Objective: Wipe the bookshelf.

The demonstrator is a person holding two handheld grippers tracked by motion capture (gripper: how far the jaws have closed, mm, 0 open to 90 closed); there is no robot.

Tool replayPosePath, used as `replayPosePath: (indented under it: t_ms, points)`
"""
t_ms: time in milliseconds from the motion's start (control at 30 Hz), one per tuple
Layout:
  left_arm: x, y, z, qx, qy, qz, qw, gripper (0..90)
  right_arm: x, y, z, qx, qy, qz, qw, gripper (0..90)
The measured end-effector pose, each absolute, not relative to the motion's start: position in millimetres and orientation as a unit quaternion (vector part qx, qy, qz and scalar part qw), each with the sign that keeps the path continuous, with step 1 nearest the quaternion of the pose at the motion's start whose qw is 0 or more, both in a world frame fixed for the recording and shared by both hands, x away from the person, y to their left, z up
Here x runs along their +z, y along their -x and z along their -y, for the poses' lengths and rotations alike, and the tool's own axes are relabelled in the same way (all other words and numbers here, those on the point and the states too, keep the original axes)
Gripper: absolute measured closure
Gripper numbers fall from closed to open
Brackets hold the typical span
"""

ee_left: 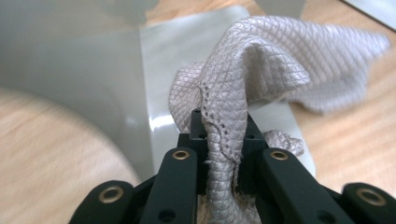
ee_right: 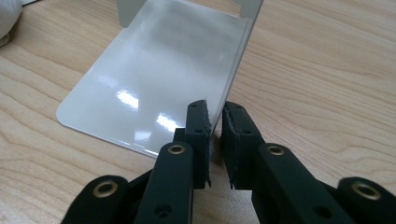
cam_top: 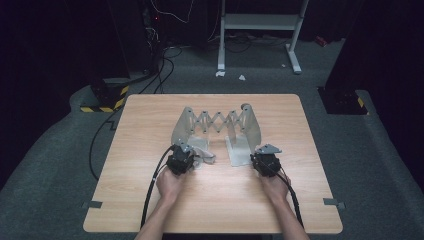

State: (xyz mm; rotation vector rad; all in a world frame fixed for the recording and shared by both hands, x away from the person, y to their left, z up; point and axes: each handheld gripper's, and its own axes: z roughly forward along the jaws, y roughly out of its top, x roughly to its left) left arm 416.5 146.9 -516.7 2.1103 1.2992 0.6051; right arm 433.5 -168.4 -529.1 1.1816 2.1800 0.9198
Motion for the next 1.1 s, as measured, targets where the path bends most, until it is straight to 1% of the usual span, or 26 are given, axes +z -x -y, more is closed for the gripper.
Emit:
replayPosePath:
  t_ms: [67,167,267,367,467,600,667,733,967,1100]
  points:
    - [-517,-413,-150,0.223,-0.786,-0.495,0.298,80.9,-529,-433,168,0.337,-0.433,-0.799,0.247,81.2]
    - [-517,-411,-143,0.211,-0.784,-0.493,0.313,80.9,-529,-433,168,0.335,-0.433,-0.799,0.249,81.2]
    - [-518,-407,-127,0.216,-0.797,-0.469,0.314,80.9,-529,-433,168,0.335,-0.433,-0.799,0.249,81.2]
    - [-519,-407,-121,0.219,-0.799,-0.463,0.315,80.9,-529,-433,168,0.335,-0.433,-0.799,0.249,81.2]
    - [-518,-407,-128,0.222,-0.800,-0.466,0.306,80.9,-529,-433,168,0.336,-0.433,-0.799,0.248,81.2]
    - [-517,-410,-150,0.225,-0.783,-0.498,0.296,80.9,-529,-433,168,0.336,-0.433,-0.799,0.247,81.3]
    - [-517,-411,-153,0.227,-0.781,-0.502,0.295,80.9,-529,-433,168,0.336,-0.433,-0.799,0.248,81.2]
    - [-517,-410,-149,0.227,-0.782,-0.500,0.296,80.8,-529,-433,168,0.335,-0.433,-0.799,0.249,81.2]
    - [-518,-404,-116,0.219,-0.802,-0.461,0.311,80.7,-529,-433,168,0.335,-0.433,-0.799,0.248,81.2]
    - [-518,-408,-114,0.217,-0.803,-0.459,0.312,80.3,-529,-433,168,0.336,-0.433,-0.799,0.248,81.3]
